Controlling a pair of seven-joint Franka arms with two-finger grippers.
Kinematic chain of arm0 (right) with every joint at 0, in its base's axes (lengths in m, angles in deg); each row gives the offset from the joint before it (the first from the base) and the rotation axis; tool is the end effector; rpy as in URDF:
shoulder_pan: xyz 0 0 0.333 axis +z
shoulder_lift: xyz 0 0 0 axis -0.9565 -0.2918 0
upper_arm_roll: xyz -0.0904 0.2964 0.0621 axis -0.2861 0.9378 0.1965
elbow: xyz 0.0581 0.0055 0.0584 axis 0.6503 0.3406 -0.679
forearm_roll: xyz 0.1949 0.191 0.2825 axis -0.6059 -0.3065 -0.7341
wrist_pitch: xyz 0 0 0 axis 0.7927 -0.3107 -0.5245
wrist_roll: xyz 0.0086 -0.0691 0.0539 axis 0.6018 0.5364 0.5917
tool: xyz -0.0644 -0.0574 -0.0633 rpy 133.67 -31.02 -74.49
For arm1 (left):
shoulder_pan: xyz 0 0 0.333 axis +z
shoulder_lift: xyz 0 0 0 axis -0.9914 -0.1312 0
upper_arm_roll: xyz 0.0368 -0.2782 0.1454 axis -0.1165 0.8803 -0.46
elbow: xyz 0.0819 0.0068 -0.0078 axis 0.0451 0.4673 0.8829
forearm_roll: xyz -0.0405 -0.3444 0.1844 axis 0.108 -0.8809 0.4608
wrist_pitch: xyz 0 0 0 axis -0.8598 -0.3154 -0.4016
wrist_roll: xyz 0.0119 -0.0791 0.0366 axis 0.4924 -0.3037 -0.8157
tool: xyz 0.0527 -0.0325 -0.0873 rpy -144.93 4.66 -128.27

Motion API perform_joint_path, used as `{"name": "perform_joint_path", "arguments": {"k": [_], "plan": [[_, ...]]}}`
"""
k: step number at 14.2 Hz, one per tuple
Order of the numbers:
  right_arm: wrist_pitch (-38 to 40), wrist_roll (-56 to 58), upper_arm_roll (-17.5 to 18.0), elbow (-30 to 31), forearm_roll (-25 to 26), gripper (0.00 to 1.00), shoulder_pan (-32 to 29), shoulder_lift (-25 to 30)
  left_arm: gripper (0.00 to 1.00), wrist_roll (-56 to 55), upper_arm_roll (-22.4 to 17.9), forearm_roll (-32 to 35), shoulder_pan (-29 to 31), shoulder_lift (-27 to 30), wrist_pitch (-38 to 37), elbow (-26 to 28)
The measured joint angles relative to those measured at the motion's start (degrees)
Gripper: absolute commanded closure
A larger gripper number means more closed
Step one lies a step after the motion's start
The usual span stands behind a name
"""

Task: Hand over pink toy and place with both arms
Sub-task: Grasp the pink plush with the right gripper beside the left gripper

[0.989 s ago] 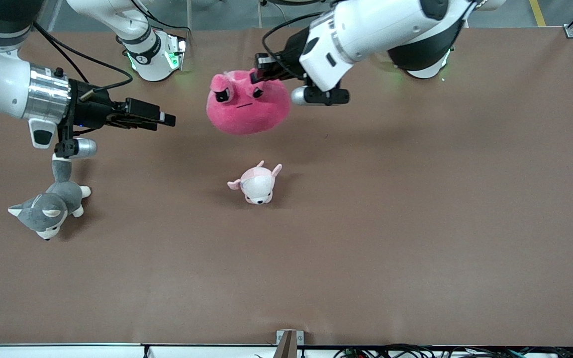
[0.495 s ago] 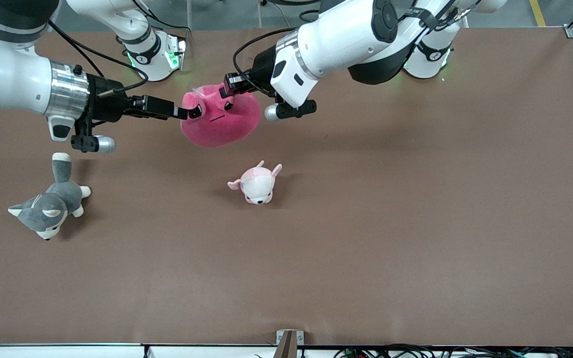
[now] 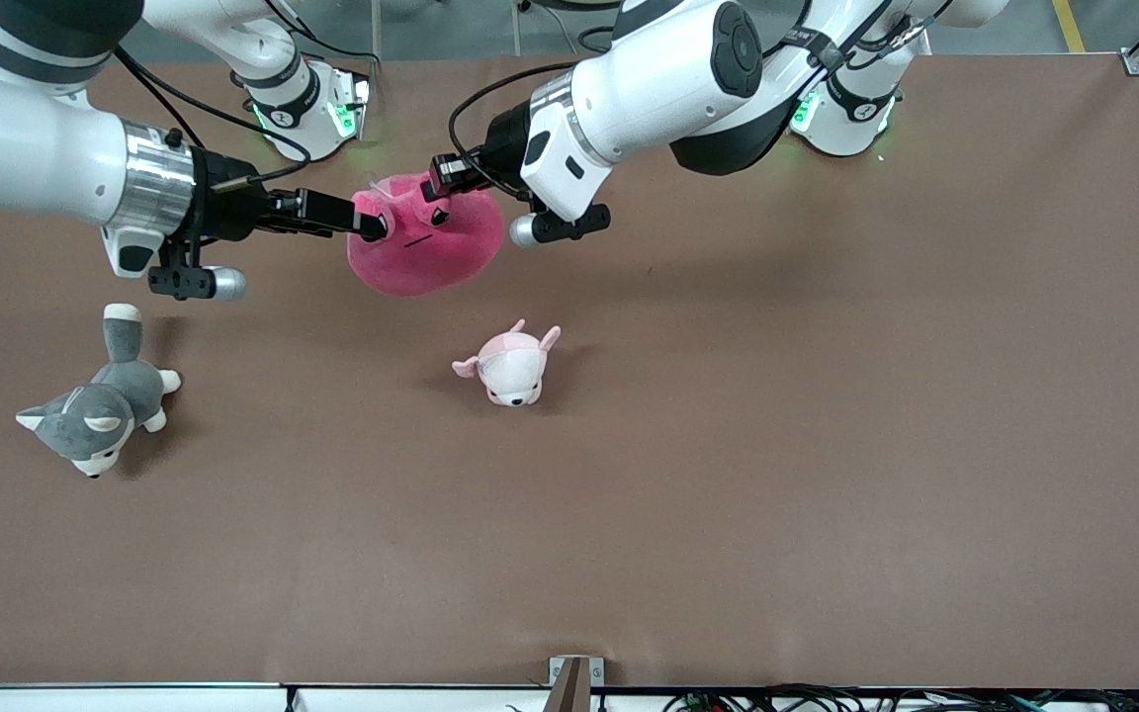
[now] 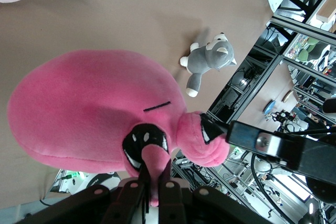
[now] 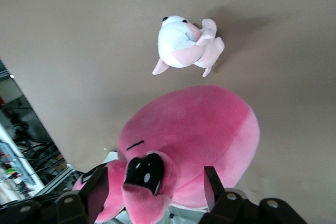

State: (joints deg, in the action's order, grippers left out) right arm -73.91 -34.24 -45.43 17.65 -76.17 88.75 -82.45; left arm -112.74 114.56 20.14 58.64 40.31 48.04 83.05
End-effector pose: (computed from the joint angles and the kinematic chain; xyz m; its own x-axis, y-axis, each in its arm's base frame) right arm 0.5379 0.2014 0.5852 0.9296 -0.1079 -0.3525 -0.2790 -0.8307 -0.4817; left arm 0.4598 -0.5400 0.5623 0.8491 0.2540 -0.4632 0.5202 -0.5549 0.6492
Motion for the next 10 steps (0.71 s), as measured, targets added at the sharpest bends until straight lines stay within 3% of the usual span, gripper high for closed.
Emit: {"name": "perform_joint_path", "arguments": {"k": [6, 10], "plan": [[0.06, -0.04, -0.01, 0.00, 0.60, 0.19, 0.94, 0.00, 0.99, 0.00, 0.00, 0.00, -0.70, -0.57, 1.25, 0.00], [0.62, -0.04, 0.00, 0.09, 1.13, 0.31, 1.36, 0.00, 0.99, -0.01, -0.02, 0.00, -0.73, -0.57, 1.27, 0.00]]}}
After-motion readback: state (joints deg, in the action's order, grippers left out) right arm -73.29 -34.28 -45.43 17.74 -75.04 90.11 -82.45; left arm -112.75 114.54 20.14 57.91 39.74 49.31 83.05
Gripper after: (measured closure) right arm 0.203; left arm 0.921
